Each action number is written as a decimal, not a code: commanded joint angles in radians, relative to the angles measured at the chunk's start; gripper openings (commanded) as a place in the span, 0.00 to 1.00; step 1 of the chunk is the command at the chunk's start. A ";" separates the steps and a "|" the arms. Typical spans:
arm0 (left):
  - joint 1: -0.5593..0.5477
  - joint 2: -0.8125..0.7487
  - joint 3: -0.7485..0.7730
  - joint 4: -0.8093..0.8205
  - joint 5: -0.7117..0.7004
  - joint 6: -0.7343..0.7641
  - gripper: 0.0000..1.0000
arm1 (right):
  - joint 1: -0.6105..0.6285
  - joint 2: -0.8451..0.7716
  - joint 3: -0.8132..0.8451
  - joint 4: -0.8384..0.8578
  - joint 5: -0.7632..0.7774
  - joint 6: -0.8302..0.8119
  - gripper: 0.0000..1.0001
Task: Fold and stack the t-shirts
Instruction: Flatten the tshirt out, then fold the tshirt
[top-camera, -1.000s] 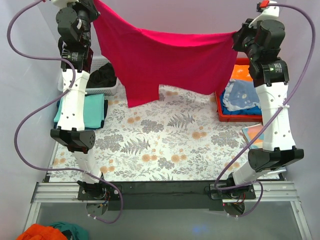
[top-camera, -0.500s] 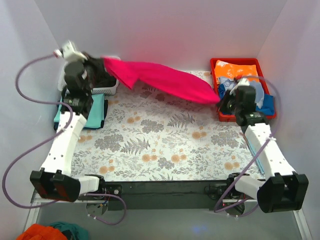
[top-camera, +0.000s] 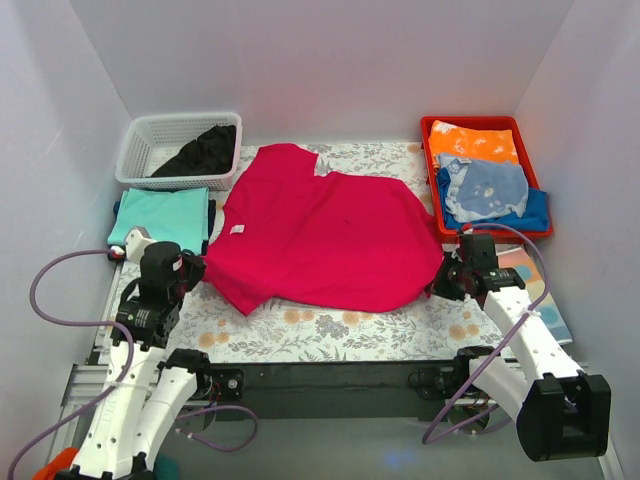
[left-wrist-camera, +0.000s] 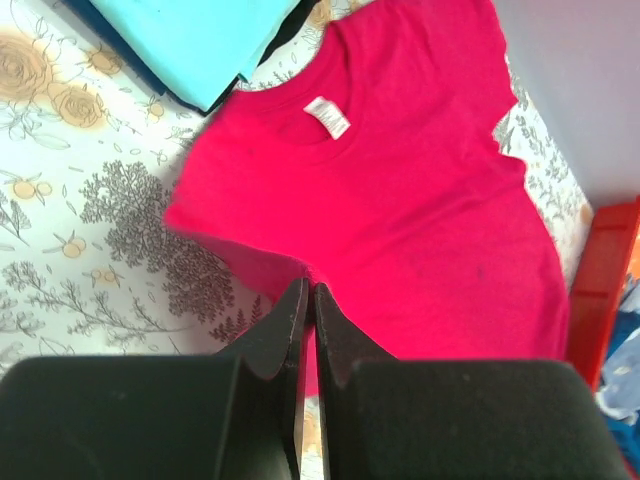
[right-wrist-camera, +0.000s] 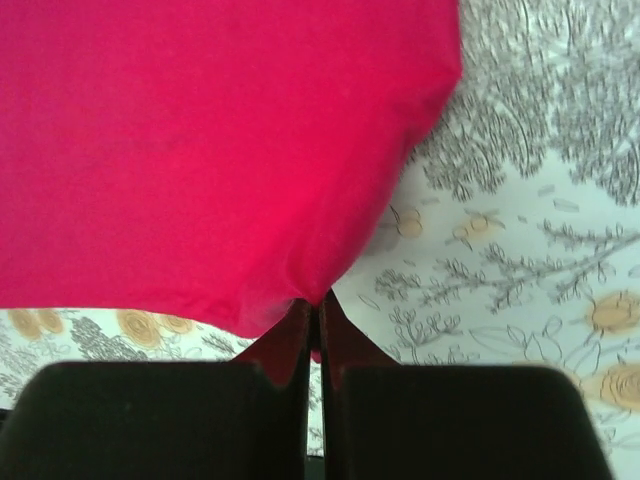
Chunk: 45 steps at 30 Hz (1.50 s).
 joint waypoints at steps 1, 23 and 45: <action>-0.007 0.066 0.049 -0.174 -0.042 -0.129 0.00 | -0.001 0.000 -0.015 -0.094 0.024 0.049 0.01; -0.005 -0.047 0.256 -0.616 -0.215 -0.455 0.00 | -0.001 -0.084 -0.075 -0.335 0.064 0.224 0.01; -0.002 0.257 0.255 -0.088 -0.134 -0.168 0.00 | -0.001 0.046 0.132 -0.232 0.145 0.198 0.01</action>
